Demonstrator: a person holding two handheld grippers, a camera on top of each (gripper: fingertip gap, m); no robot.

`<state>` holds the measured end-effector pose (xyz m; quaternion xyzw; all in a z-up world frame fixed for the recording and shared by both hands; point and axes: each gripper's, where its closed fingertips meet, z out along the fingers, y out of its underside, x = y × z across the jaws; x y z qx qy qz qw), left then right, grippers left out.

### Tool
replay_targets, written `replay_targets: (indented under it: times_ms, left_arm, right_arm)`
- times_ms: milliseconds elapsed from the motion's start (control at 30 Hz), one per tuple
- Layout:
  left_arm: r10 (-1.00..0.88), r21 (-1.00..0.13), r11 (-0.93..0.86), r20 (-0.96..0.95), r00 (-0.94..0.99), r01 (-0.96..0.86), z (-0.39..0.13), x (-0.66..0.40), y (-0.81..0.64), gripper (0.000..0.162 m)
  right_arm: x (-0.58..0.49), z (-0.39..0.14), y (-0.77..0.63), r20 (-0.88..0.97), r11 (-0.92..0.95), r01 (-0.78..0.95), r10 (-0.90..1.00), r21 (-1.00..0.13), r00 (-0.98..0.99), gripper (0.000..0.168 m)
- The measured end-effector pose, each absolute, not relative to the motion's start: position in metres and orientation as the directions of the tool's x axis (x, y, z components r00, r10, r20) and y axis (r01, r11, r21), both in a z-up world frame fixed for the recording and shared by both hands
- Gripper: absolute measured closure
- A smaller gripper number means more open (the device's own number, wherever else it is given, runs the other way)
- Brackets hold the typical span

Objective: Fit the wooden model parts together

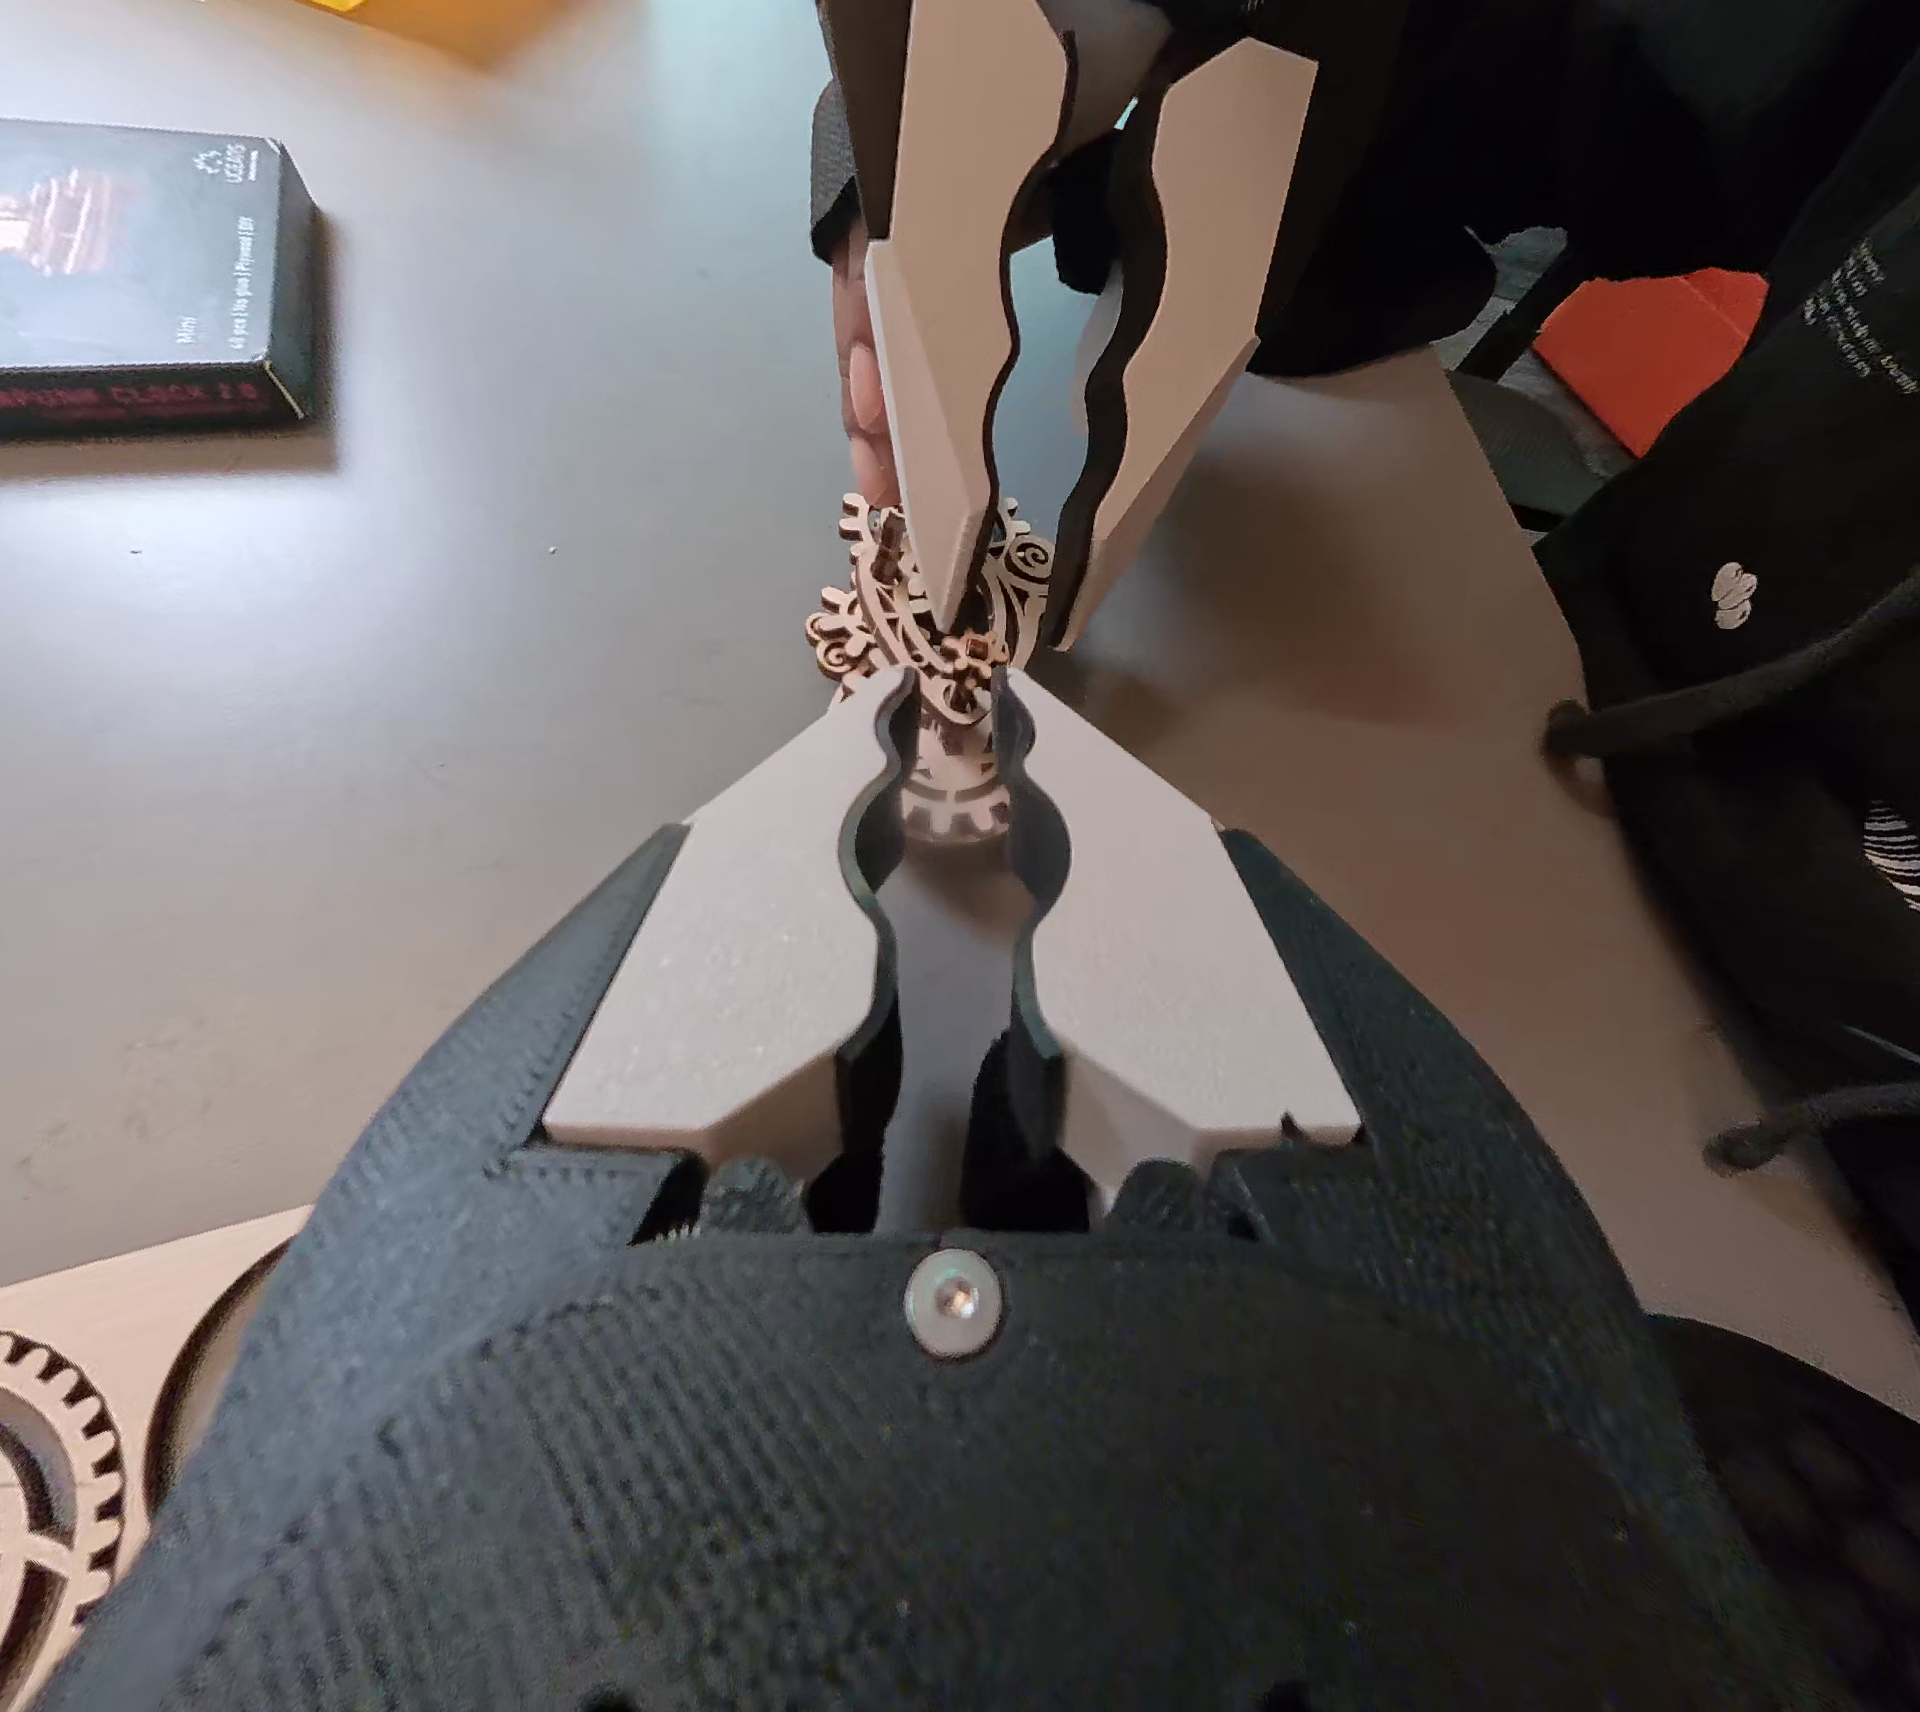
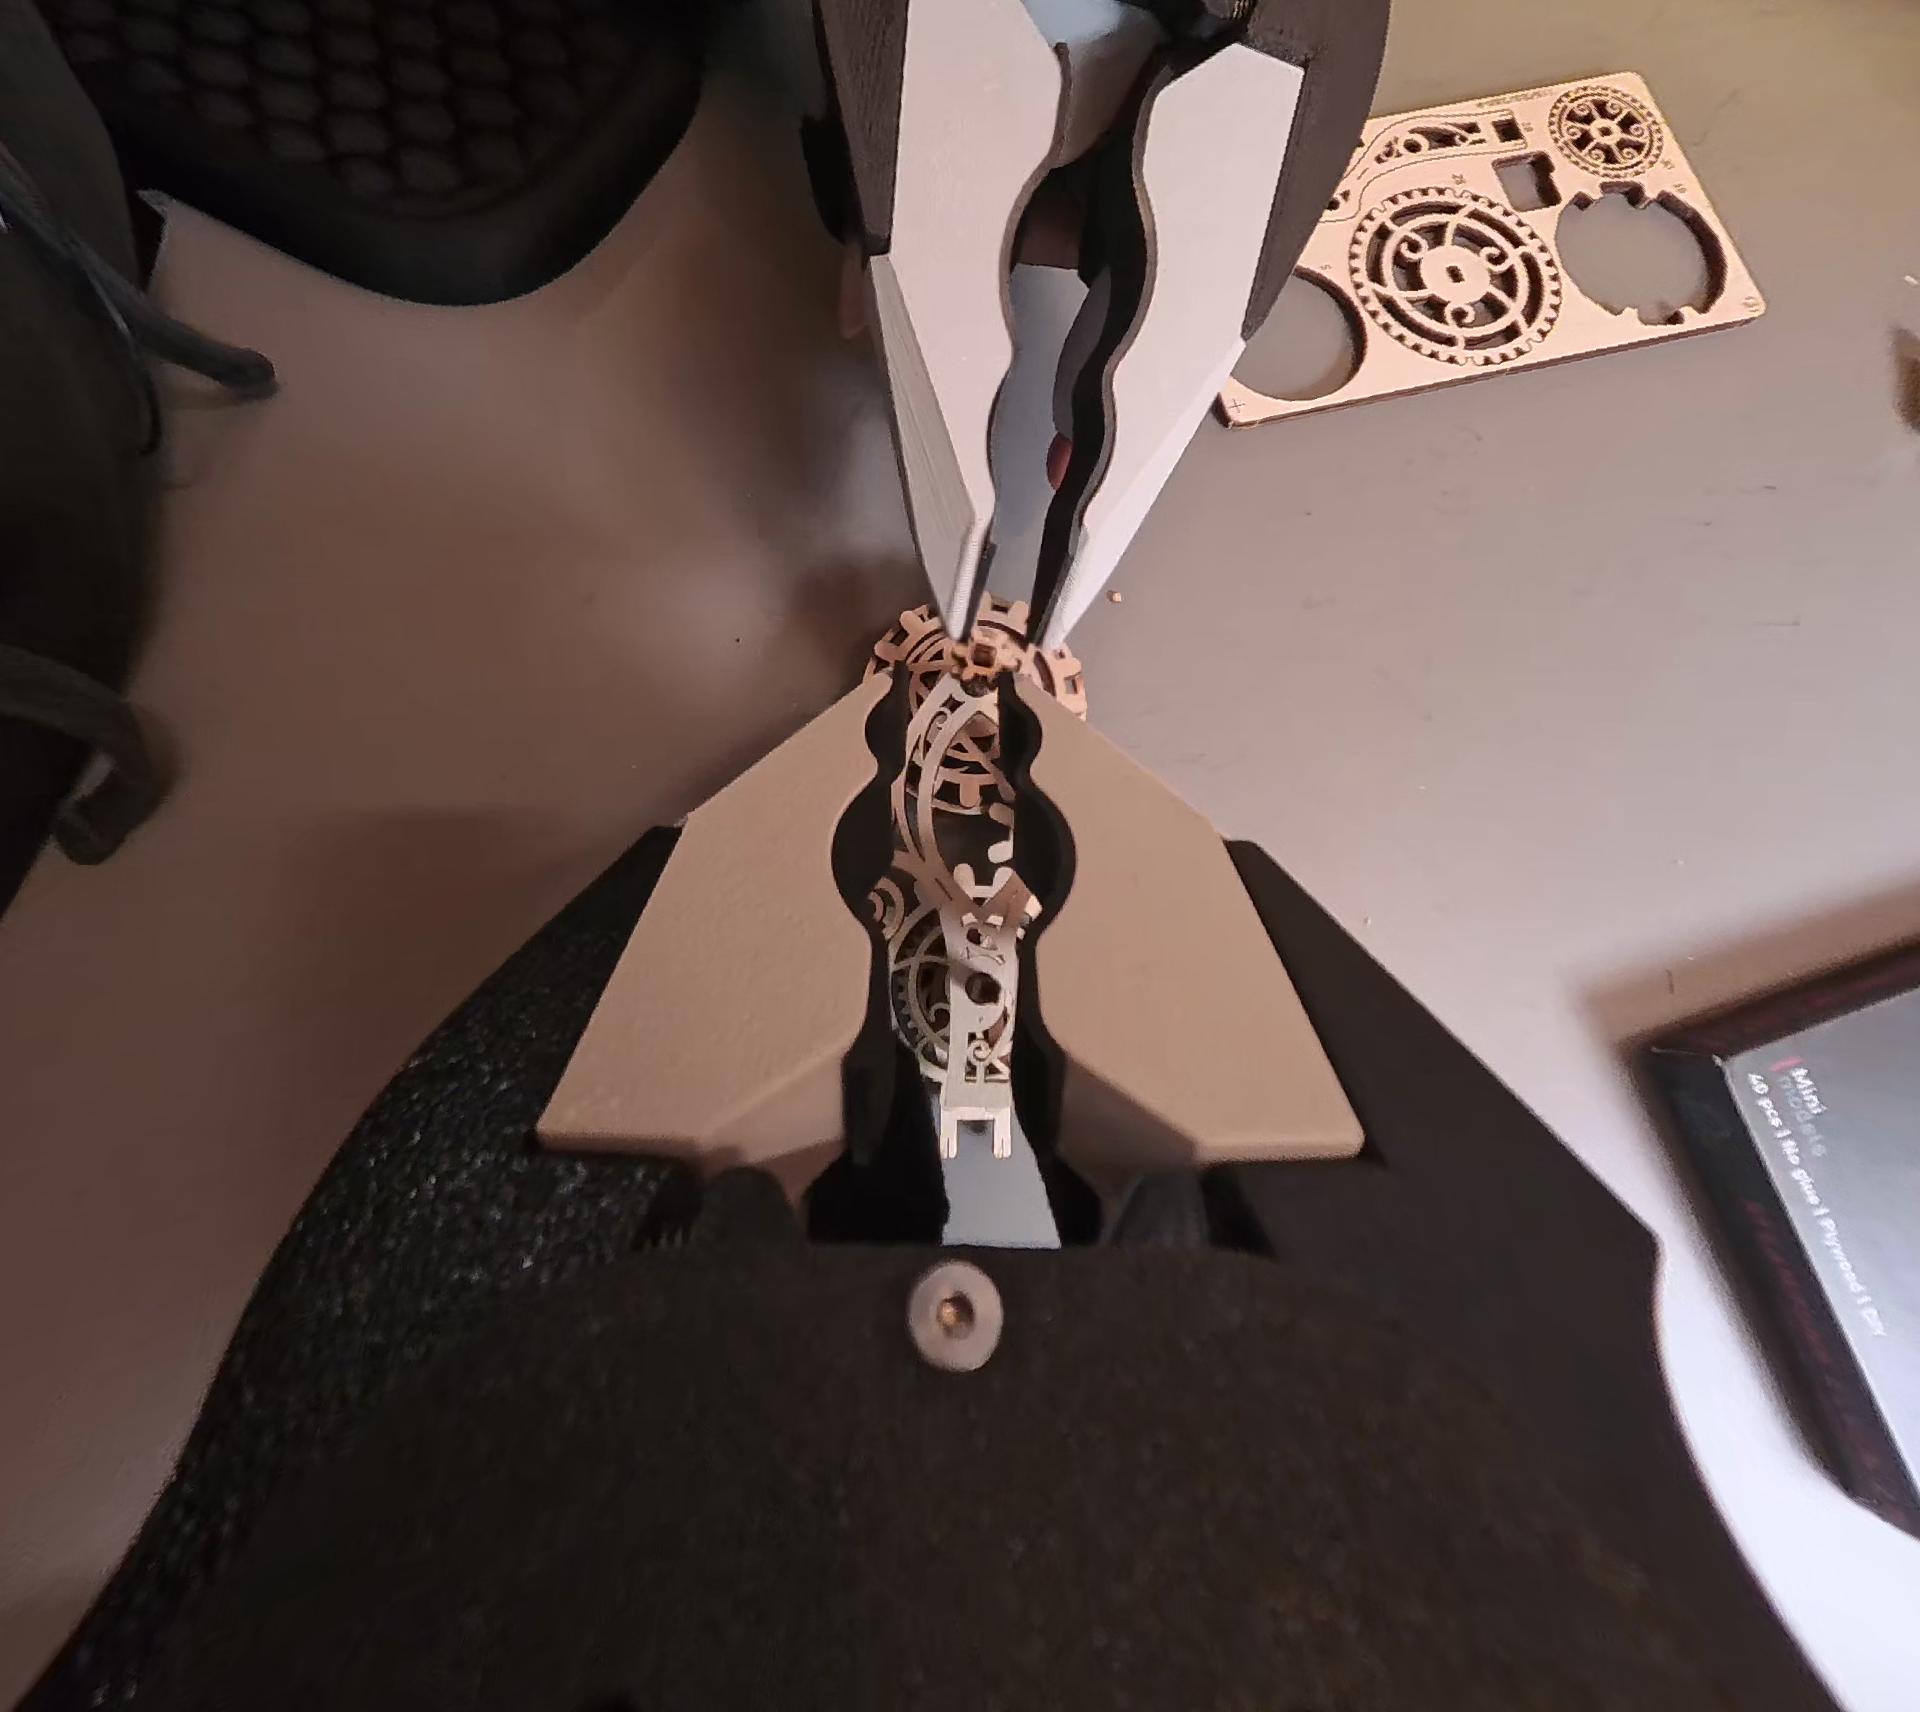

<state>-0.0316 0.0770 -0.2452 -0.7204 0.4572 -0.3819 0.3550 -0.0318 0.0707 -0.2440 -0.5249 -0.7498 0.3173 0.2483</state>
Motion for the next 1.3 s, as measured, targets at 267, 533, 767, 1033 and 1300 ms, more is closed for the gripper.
replay_targets:
  times_ms: [267,533,767,1033,1300]
  left_arm:
    - [-0.922,-0.86,-0.351,0.247,0.299,-0.371,-0.245,-0.032,0.078,0.159]
    - [-0.928,-0.863,-0.338,0.24,0.284,-0.376,-0.247,-0.032,0.076,0.143]
    - [-0.942,-0.873,-0.257,0.131,0.309,-0.414,-0.25,-0.028,0.079,0.146]
    - [-0.94,-0.879,-0.232,0.093,0.328,-0.416,-0.251,-0.027,0.081,0.153]
    - [-0.939,-0.882,-0.22,0.076,0.335,-0.416,-0.251,-0.026,0.082,0.153]
  right_arm:
    - [-0.029,-0.244,0.071,0.05,0.251,0.627,0.946,-0.737,-0.32,0.156]
    - [-0.031,-0.244,0.077,0.056,0.238,0.623,0.953,-0.745,-0.297,0.156]
    - [-0.034,-0.242,0.079,0.064,0.232,0.606,0.956,-0.761,-0.285,0.154]
    - [-0.037,-0.241,0.081,0.076,0.229,0.587,0.959,-0.777,-0.274,0.153]
    - [-0.036,-0.244,0.078,0.063,0.23,0.588,0.955,-0.776,-0.291,0.151]
